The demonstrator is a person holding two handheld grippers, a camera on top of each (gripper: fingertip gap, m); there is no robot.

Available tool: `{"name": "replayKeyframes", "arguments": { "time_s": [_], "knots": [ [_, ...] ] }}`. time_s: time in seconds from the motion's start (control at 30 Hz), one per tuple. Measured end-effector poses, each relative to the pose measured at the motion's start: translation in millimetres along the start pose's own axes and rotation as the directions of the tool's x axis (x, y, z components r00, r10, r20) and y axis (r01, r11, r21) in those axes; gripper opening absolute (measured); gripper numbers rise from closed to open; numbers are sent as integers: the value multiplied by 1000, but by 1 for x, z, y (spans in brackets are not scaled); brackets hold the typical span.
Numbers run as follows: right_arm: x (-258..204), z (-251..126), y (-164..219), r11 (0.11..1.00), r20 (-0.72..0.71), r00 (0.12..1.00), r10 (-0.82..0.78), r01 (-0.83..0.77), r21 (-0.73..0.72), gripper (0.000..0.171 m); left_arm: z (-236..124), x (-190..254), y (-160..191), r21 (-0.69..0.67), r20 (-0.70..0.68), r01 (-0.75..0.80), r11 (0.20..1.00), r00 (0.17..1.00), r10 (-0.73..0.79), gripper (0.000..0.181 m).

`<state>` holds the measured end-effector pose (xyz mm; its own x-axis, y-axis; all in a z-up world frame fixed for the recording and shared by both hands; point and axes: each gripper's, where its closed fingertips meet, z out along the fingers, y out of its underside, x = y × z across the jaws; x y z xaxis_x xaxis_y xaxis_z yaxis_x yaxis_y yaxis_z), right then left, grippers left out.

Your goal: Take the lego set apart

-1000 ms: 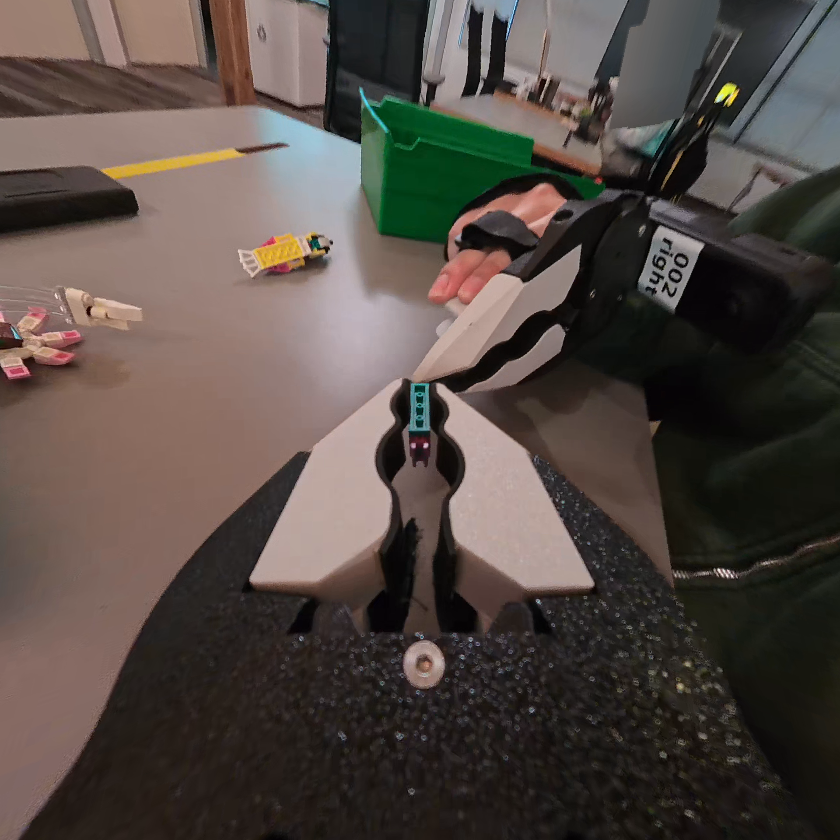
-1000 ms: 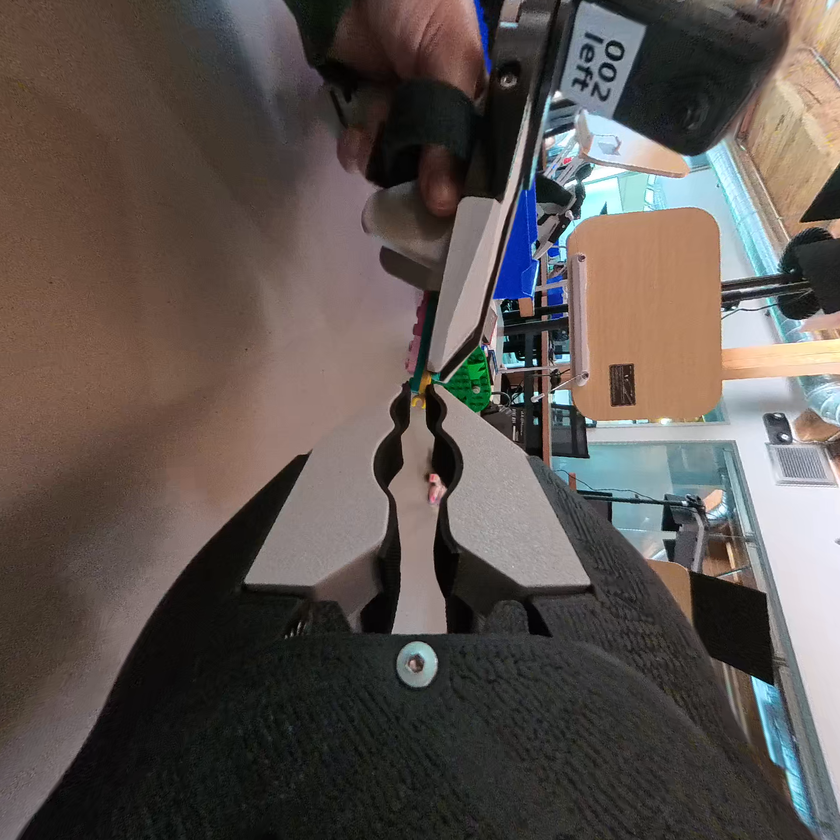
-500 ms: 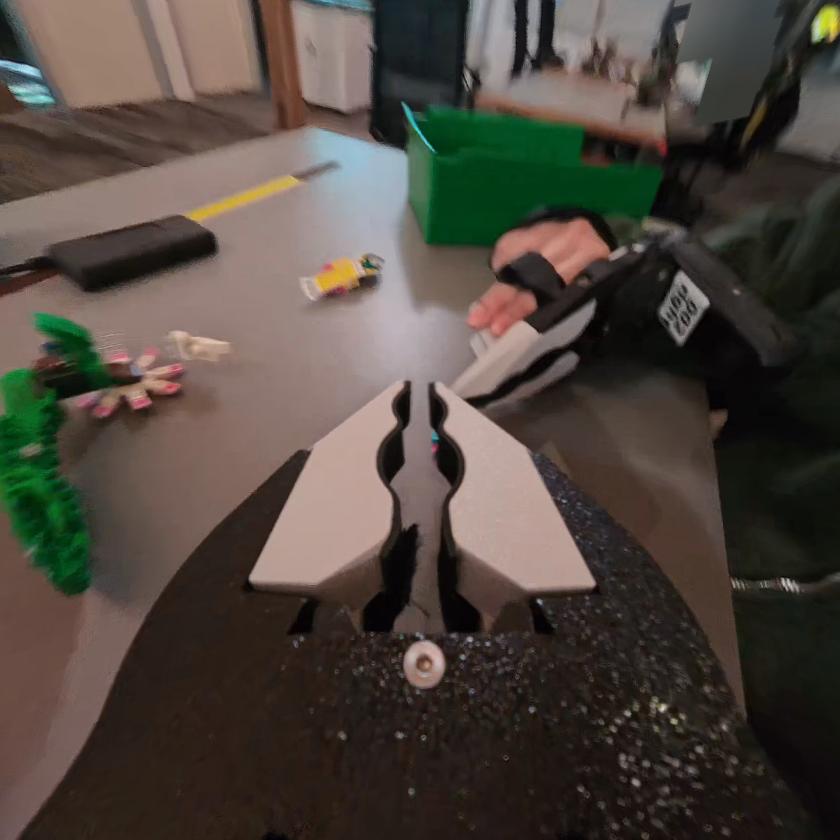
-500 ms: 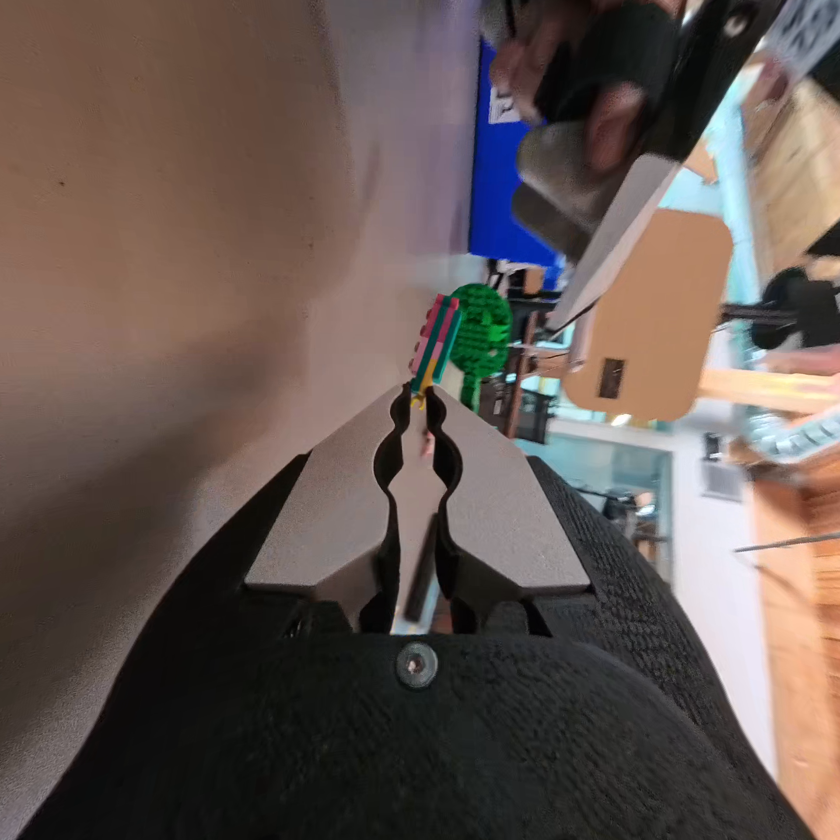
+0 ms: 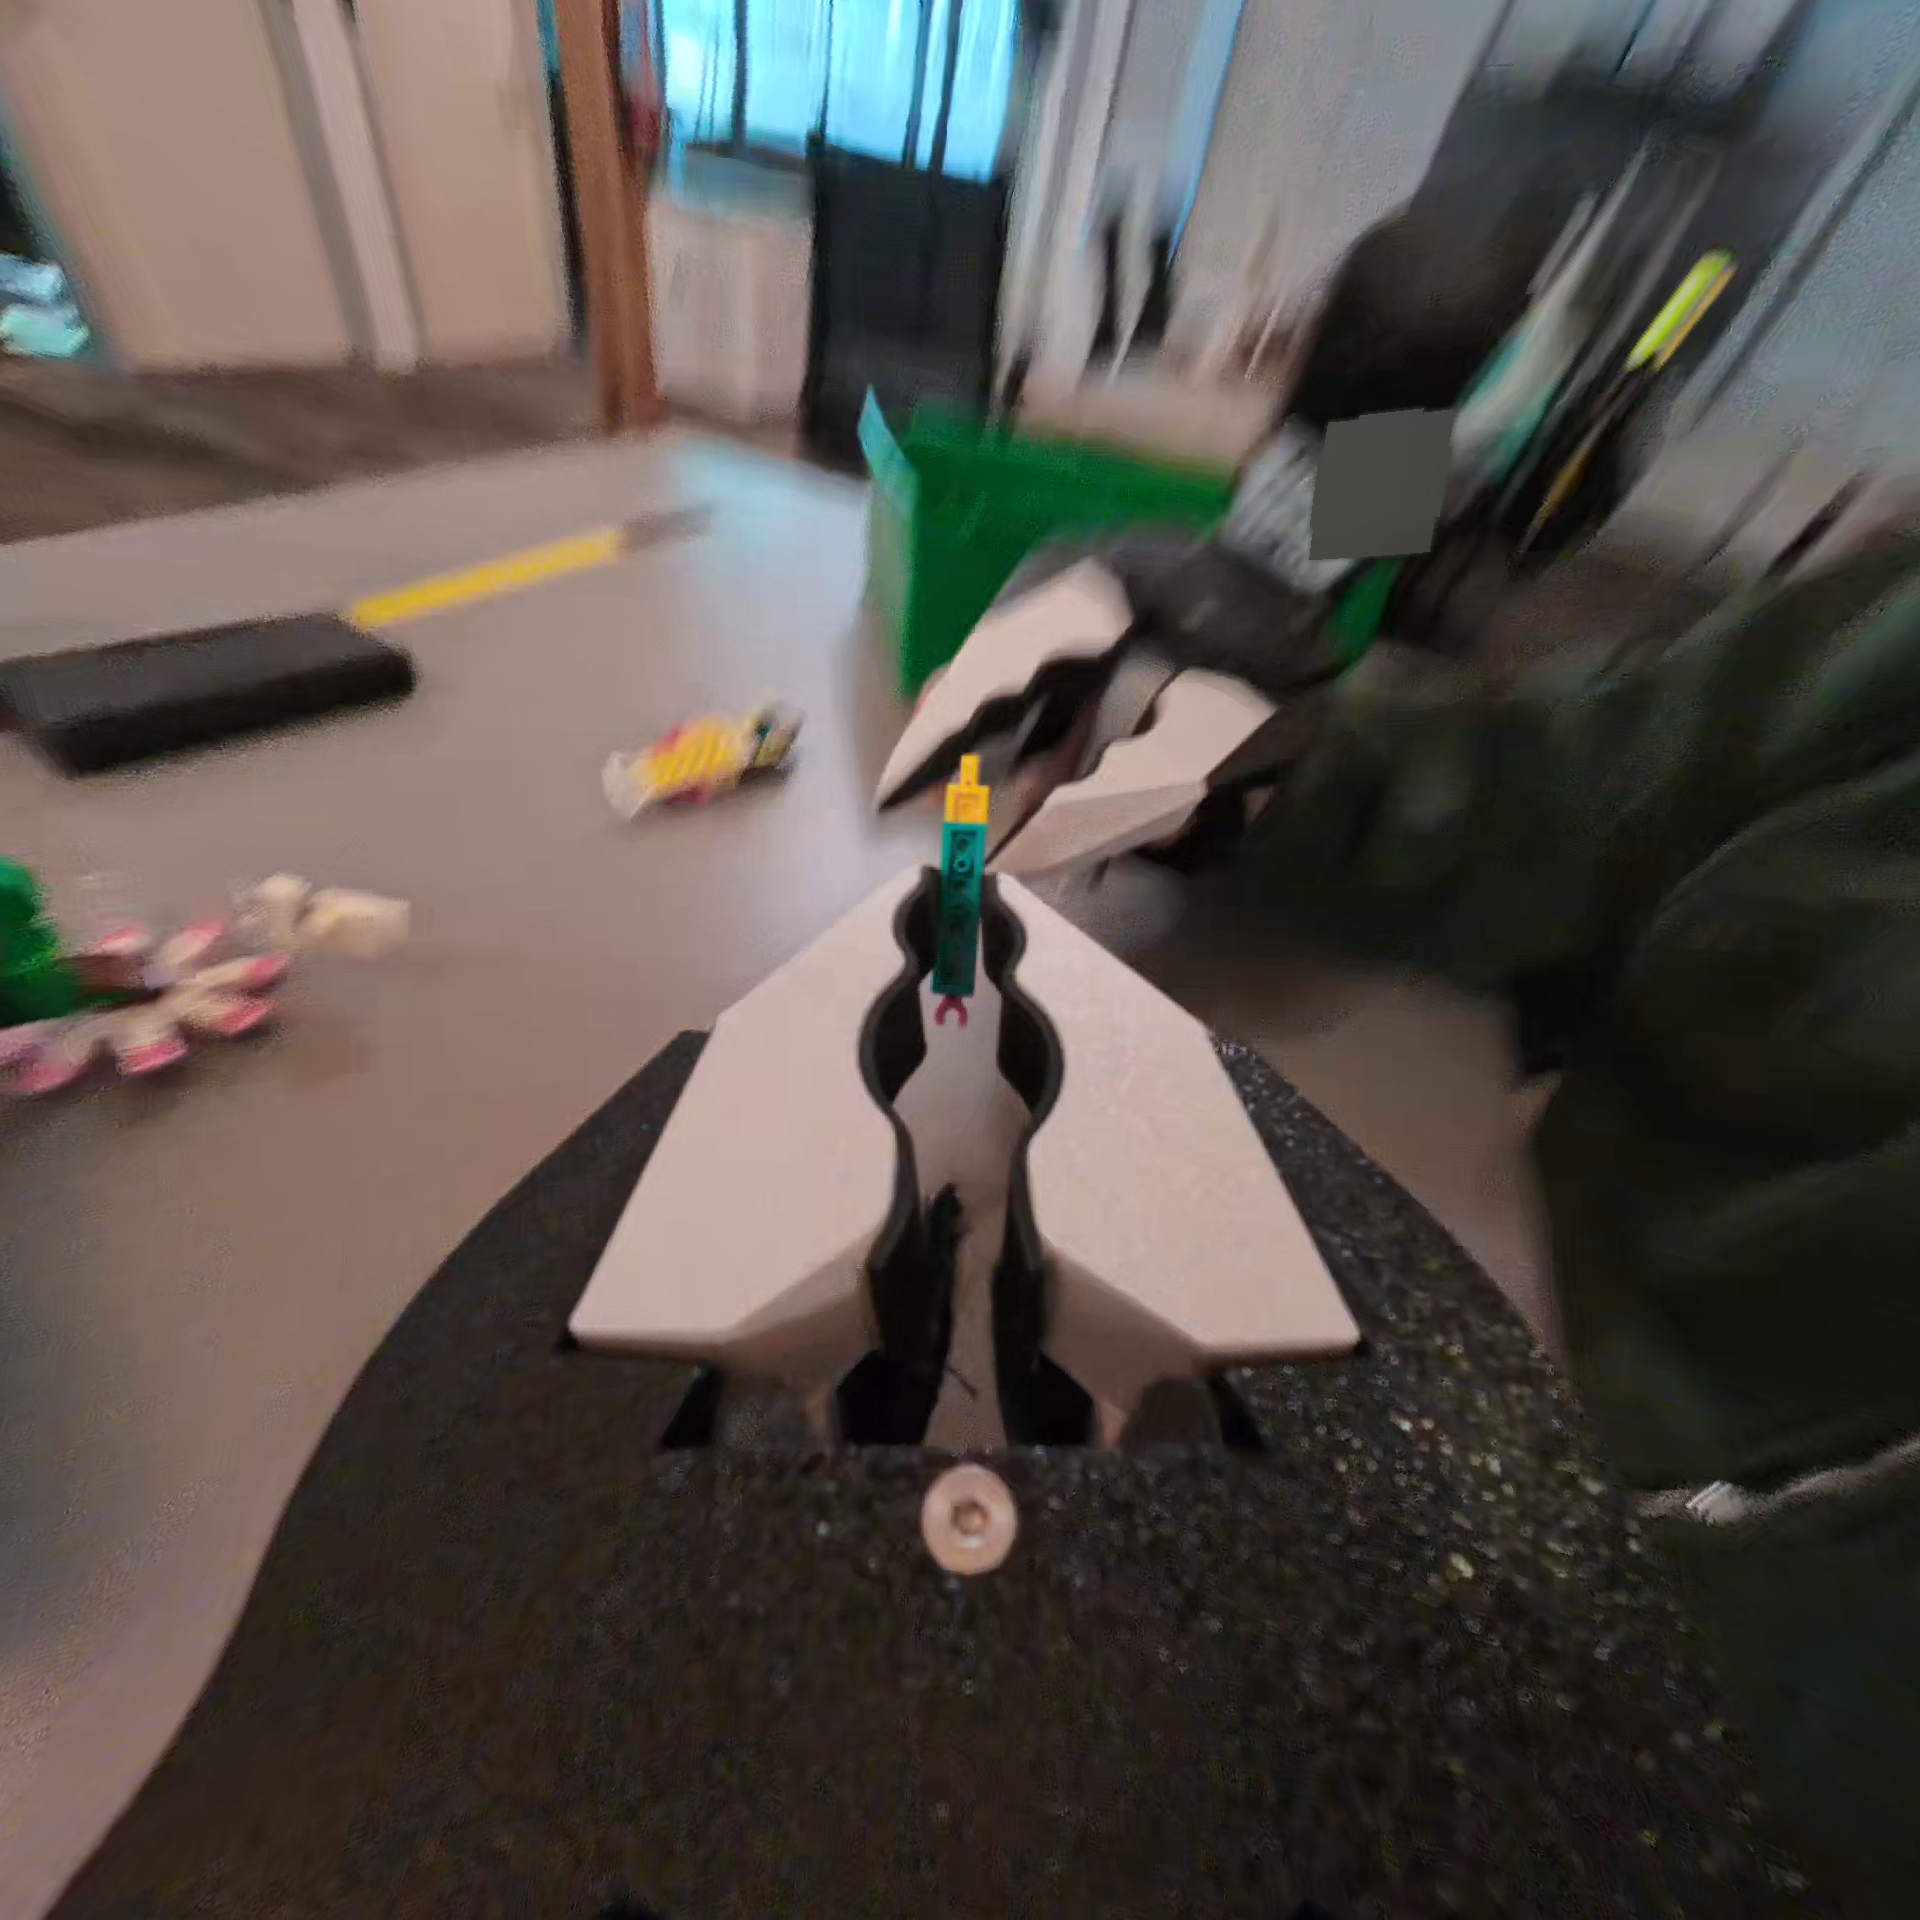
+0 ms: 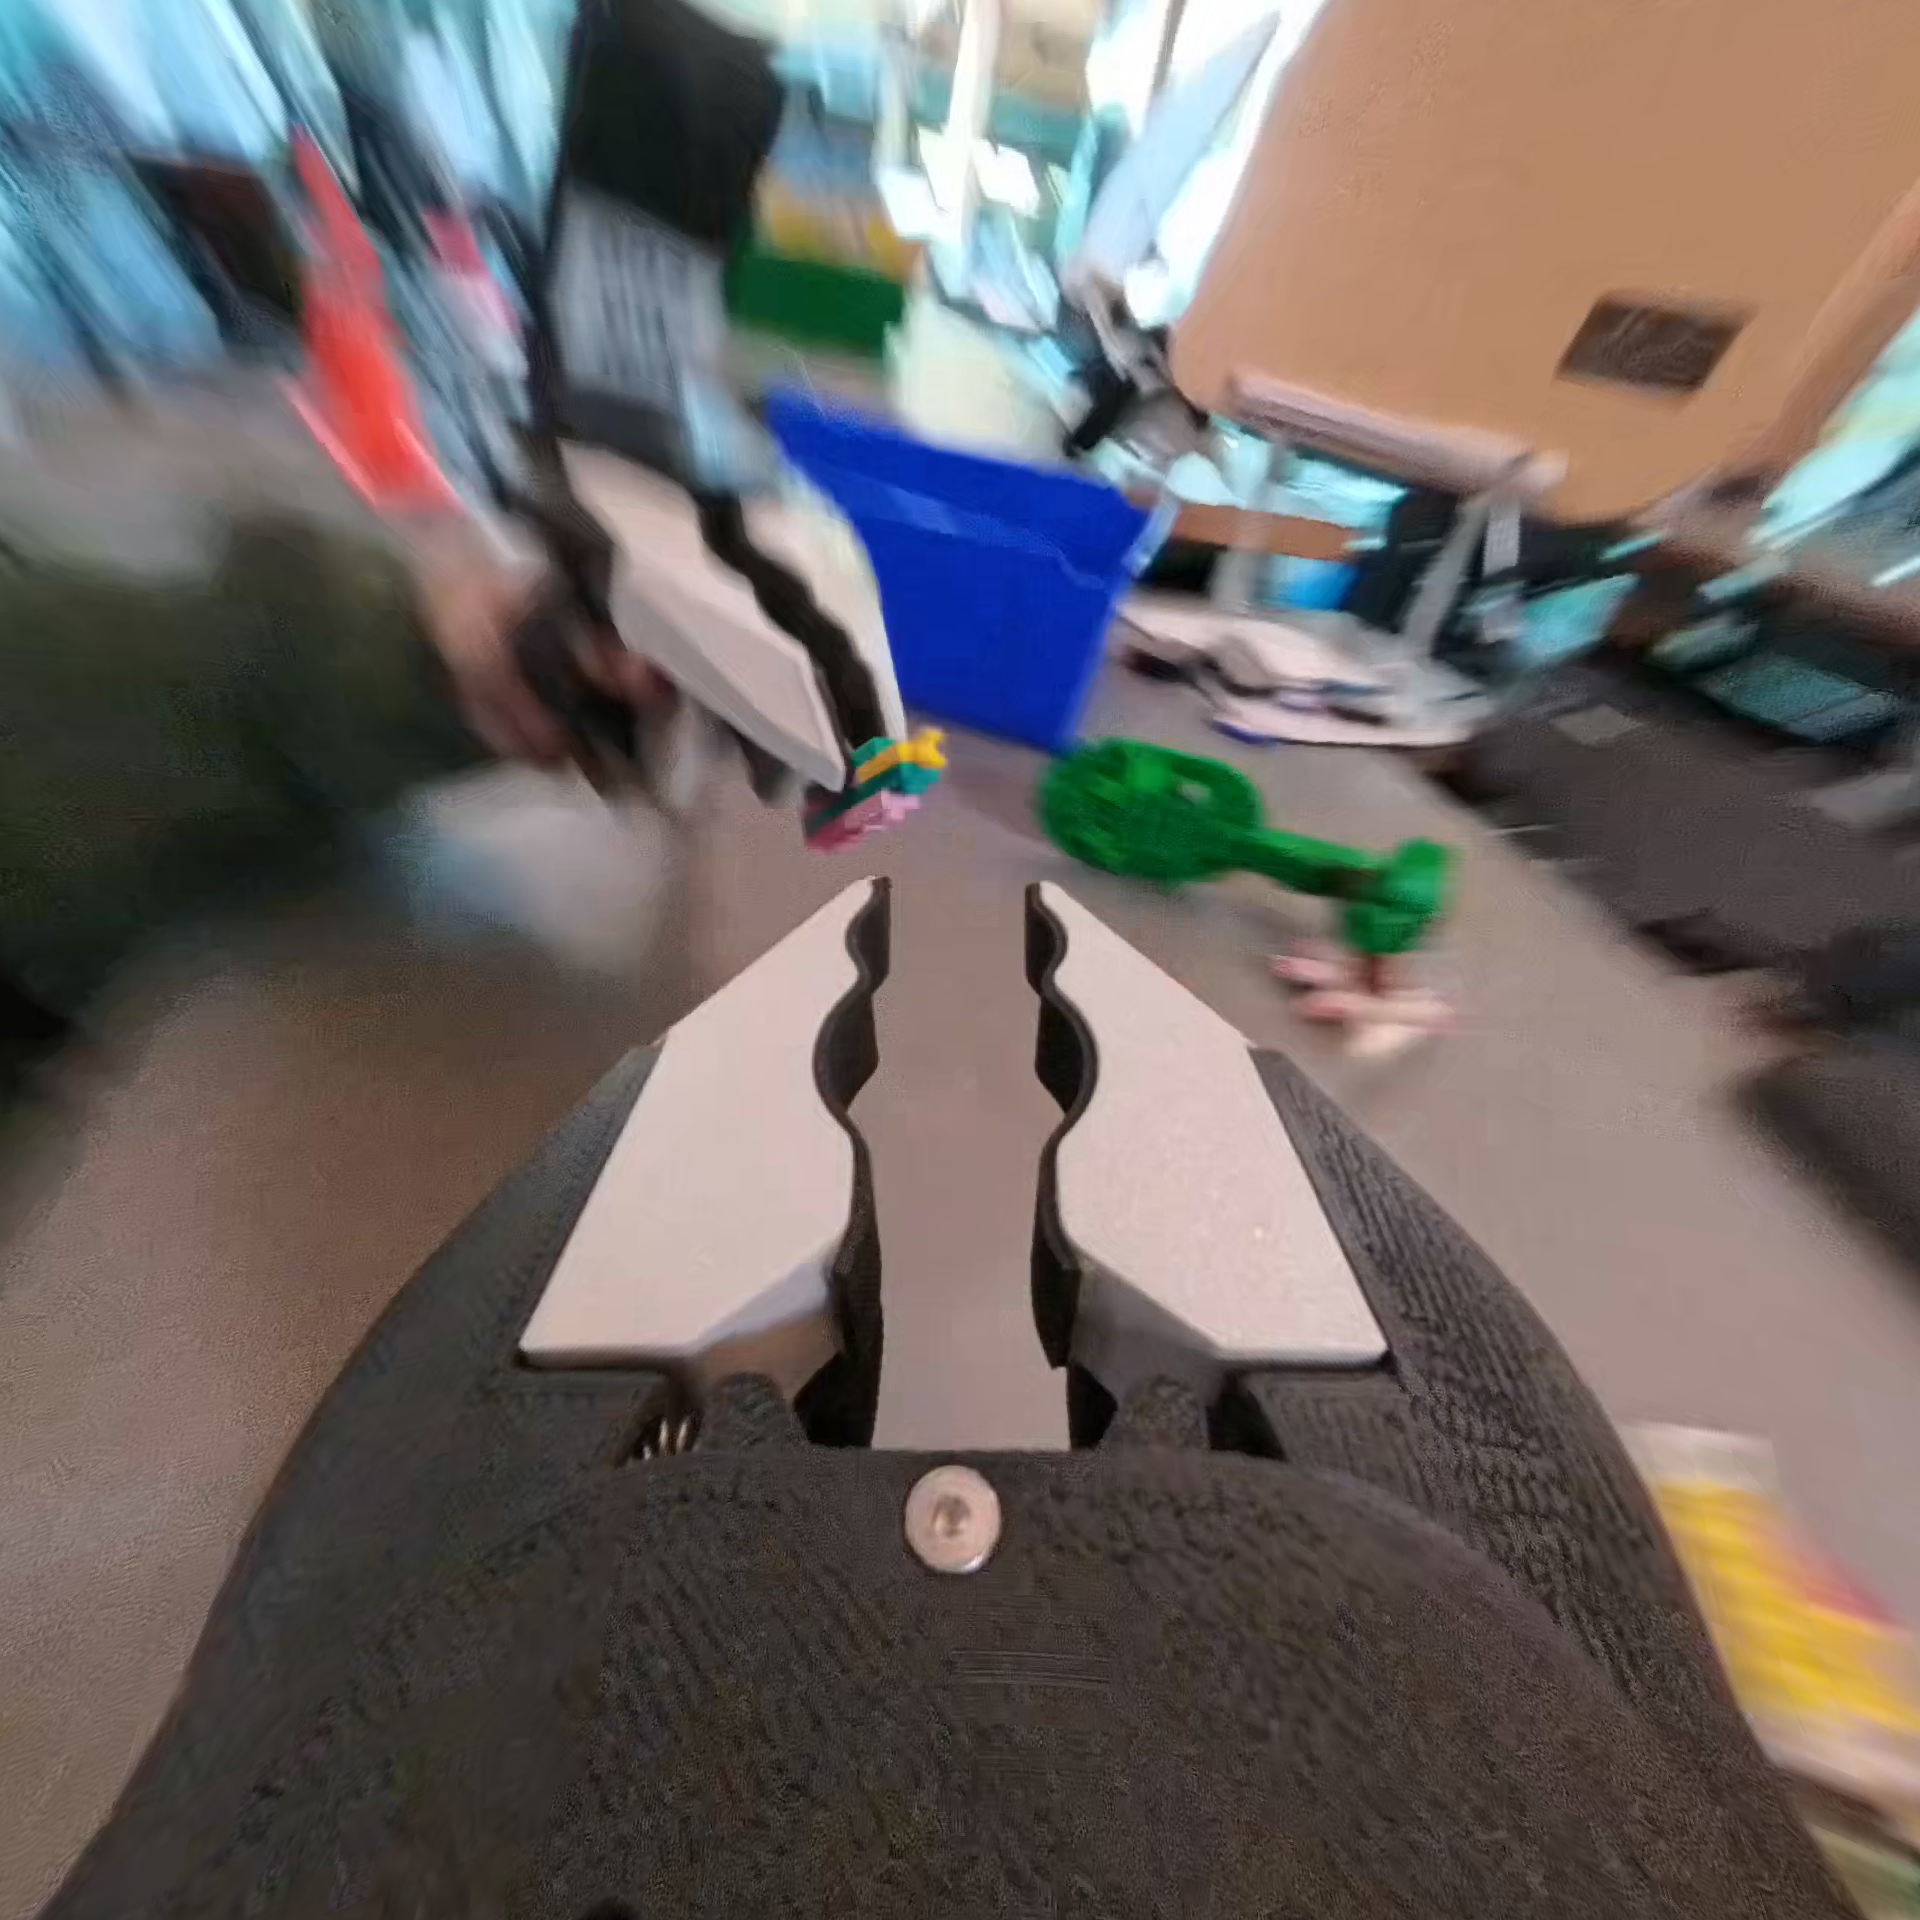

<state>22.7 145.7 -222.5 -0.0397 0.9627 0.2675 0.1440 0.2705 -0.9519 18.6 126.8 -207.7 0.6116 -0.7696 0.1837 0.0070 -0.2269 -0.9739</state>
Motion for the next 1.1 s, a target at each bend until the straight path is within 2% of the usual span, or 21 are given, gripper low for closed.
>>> {"name": "replayKeyframes", "arguments": {
  "time_s": [0.03, 0.07, 0.1, 0.17, 0.27, 0.3, 0.43, 0.6, 0.83, 0.93, 1.0, 1.1],
  "knots": [
    [0, -4, -14, 962, 108, 963, 247, -257, 91, 22, -4, 3, -15, 128, -60, 88, 988, 995, -81, 5],
    [2, -9, -25, 885, 203, 890, 409, -441, 148, 25, -7, 5, -23, 207, -110, 150, 967, 986, -129, 5],
    [4, -12, -31, 819, 268, 827, 494, -546, 175, 23, -7, 7, -27, 250, -144, 189, 950, 977, -157, 5],
    [0, -11, -35, 764, 334, 769, 545, -620, 182, 19, -2, 12, -30, 297, -187, 231, 927, 966, -181, 5],
    [-16, -8, -41, 734, 417, 720, 555, -659, 162, 12, 8, 17, -31, 323, -216, 259, 910, 957, -196, 5],
    [-17, -7, -41, 734, 419, 721, 551, -658, 168, 6, 11, 19, -31, 320, -232, 272, 907, 951, -203, 5],
    [-17, -10, -37, 755, 419, 735, 533, -637, 156, 5, 14, 19, -26, 298, -245, 299, 907, 942, -230, 5],
    [-26, -13, -23, 869, 404, 806, 433, -492, 52, 5, 15, 24, -11, 187, -241, 235, 954, 952, -187, 11],
    [-36, -13, -12, 912, 403, 833, 380, -411, -11, 6, 19, 31, 5, 67, -271, 195, 978, 947, -171, 7],
    [-36, -13, -11, 908, 404, 828, 388, -419, -13, 7, 18, 28, 7, 70, -225, 140, 988, 967, -121, 6],
    [-29, -17, -15, 885, 413, 810, 417, -466, 22, 15, 16, 27, 5, 83, -230, 151, 985, 965, -129, 6],
    [-23, -23, -26, 844, 443, 777, 447, -530, 79, 15, 15, 26, 6, 83, -237, 156, 984, 962, -133, 6]
  ]
}}
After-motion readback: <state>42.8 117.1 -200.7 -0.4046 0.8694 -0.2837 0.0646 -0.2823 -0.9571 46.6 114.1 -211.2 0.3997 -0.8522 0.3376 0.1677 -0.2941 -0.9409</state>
